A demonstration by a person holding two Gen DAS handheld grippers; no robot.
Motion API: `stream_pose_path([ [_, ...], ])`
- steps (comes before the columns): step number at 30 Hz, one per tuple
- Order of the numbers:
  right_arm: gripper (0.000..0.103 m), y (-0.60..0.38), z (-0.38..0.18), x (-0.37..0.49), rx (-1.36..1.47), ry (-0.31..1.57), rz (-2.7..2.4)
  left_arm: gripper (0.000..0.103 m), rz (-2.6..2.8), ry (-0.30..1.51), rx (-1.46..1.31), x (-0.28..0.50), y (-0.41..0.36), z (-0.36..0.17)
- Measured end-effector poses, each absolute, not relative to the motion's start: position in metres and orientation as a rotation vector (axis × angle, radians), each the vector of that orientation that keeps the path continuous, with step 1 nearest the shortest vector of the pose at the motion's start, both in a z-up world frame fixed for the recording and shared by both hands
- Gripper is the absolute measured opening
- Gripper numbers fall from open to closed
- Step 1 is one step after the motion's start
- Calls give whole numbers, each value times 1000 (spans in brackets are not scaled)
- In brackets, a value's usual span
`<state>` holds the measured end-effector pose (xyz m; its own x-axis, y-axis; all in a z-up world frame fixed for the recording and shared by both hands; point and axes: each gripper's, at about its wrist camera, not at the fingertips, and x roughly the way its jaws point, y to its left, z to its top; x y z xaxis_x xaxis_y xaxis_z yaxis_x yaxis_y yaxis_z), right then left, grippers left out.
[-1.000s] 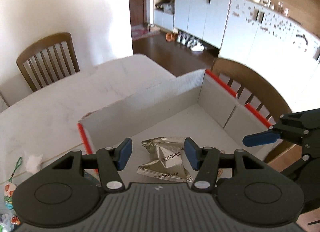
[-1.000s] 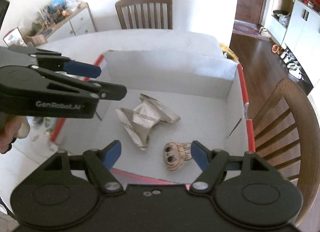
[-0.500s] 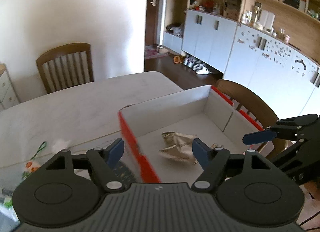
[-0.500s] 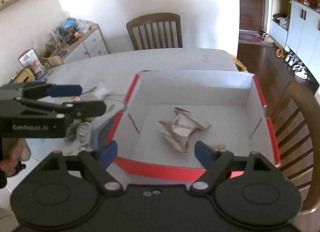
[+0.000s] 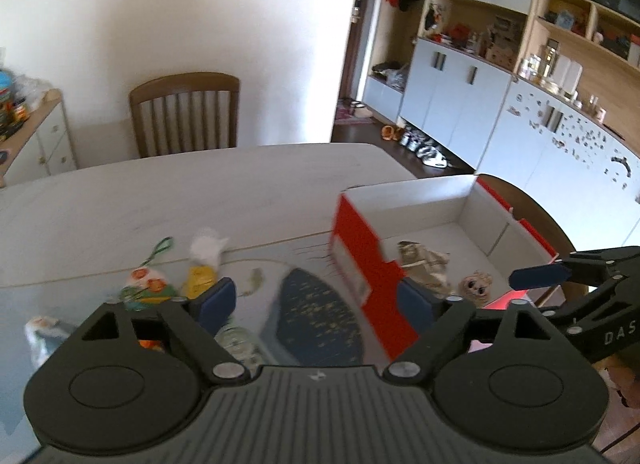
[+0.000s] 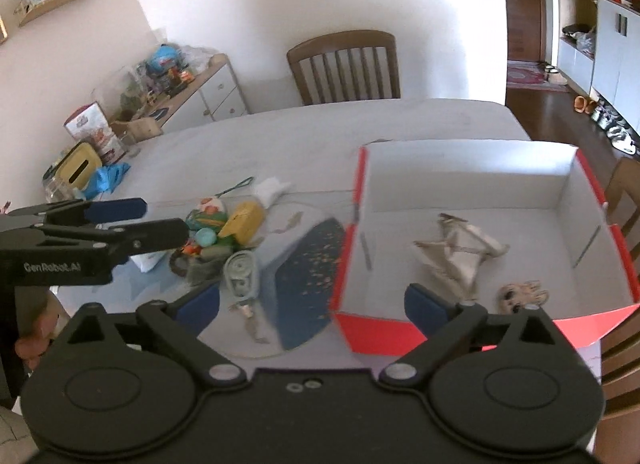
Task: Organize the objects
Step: 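Move both grippers back toward the items on the table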
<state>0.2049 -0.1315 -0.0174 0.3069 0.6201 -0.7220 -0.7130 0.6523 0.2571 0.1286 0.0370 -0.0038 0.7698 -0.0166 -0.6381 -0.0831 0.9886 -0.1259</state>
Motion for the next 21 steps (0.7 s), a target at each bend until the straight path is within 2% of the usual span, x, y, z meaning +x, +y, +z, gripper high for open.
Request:
stream_pose_path([
  [2,99,-121,-19,198,-132,899,891,102,46,686,-160,119,52,-6],
  [21,99,-28,-62,156,-227,970,888,103,150,668,-216,56,162,-42],
])
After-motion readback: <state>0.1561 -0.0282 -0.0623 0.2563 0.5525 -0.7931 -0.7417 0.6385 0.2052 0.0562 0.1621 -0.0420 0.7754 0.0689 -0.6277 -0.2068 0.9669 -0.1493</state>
